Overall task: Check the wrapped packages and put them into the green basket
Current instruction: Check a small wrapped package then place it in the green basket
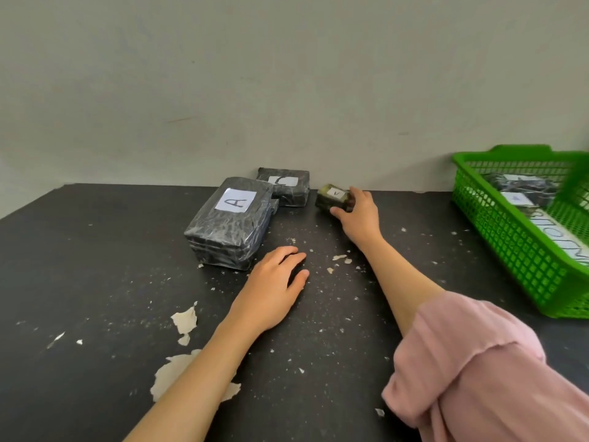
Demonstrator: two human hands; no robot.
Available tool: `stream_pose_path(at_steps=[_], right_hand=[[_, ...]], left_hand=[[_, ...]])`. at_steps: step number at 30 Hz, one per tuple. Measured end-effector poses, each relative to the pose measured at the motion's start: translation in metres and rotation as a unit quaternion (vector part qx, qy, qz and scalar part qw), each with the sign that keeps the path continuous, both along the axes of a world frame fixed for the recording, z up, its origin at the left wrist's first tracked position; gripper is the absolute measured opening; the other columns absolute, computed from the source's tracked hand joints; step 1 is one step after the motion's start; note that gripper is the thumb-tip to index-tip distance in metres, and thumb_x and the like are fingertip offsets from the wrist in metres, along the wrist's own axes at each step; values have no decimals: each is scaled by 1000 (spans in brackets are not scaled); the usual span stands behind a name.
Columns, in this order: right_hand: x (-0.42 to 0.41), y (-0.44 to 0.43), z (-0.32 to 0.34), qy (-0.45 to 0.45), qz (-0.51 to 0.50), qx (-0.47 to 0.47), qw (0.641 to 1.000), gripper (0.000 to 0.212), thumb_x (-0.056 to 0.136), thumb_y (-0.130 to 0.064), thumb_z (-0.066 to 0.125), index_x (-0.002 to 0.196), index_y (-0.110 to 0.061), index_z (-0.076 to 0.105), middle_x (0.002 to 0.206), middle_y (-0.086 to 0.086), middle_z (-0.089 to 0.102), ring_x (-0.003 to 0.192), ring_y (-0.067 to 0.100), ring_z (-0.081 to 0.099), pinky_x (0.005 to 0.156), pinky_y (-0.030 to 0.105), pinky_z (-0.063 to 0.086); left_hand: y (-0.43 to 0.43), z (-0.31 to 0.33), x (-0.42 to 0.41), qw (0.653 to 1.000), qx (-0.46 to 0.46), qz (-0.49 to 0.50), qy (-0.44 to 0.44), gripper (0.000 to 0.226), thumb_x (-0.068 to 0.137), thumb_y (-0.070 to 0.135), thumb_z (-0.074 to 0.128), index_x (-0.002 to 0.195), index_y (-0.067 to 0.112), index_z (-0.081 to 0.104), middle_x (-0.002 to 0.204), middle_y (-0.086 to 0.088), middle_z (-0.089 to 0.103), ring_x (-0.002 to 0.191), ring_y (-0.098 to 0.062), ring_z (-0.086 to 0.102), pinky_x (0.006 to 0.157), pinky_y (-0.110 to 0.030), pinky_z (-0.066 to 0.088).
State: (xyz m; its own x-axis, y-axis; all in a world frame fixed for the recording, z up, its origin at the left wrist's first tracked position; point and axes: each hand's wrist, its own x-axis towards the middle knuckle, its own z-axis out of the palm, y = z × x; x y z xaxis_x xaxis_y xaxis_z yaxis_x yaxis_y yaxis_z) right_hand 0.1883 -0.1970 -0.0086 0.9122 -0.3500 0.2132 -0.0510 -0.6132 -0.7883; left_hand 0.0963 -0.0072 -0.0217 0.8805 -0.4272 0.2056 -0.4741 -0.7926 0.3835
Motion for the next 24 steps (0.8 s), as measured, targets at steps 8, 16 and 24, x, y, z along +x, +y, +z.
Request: stream_pose_path(at_steps=[8, 16, 24], right_hand=[[-94, 9, 7, -15, 40, 25, 999, 59, 85, -13, 66, 138, -14, 40, 138, 5, 40, 126, 21, 44, 106, 33, 36], [-173, -3, 14, -28, 86, 91, 992, 58, 83, -10, 68, 132, -29, 43, 128, -1, 55, 111, 13, 56, 88, 21, 43], [-201, 5, 4, -53, 95, 85, 990, 59, 84, -14, 68, 133, -33, 42, 120, -11, 57, 89, 7, 64, 80, 20, 51]], left_hand=[[1, 8, -4, 1000, 5, -1, 31, 45, 99, 34, 39, 141, 18, 40, 148, 4, 34, 136, -14, 31, 109, -28, 25], [-21, 25, -28, 946, -275, 17, 171, 52, 94, 45, 45, 142, 27, 38, 129, 7, 51, 126, -13, 45, 90, -16, 44], [-50, 10, -64, 880, -443, 2, 169, 52, 86, 21, 66, 134, 29, 47, 114, 6, 61, 100, -2, 61, 93, -37, 52]])
